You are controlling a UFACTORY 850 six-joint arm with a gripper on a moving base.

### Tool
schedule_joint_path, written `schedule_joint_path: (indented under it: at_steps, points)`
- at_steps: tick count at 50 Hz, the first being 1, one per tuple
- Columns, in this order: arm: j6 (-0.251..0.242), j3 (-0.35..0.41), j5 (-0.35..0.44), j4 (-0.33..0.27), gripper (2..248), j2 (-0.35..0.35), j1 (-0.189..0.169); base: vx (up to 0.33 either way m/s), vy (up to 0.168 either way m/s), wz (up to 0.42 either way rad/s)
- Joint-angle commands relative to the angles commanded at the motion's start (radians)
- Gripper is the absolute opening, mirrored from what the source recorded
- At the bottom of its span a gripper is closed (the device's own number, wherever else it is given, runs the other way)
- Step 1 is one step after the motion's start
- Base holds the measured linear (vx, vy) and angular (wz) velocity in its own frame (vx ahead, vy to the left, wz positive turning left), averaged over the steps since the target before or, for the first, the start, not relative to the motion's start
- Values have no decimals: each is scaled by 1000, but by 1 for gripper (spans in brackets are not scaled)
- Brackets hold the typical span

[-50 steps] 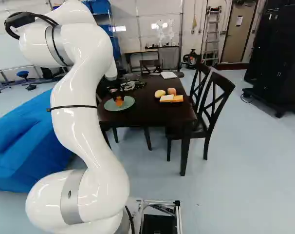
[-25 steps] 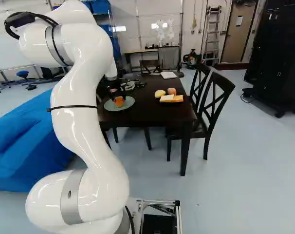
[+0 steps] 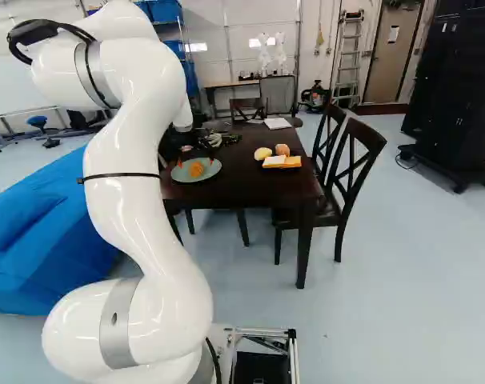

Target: Move the croissant to the empty plate

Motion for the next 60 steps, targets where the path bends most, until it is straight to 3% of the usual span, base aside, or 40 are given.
schedule_joint_path:
  at_steps: [25,60]
  points:
    - [0,20,1,0,247,37,-3,0,0,0]
    - [0,193,40,0,247,239,-49,0,0,0]
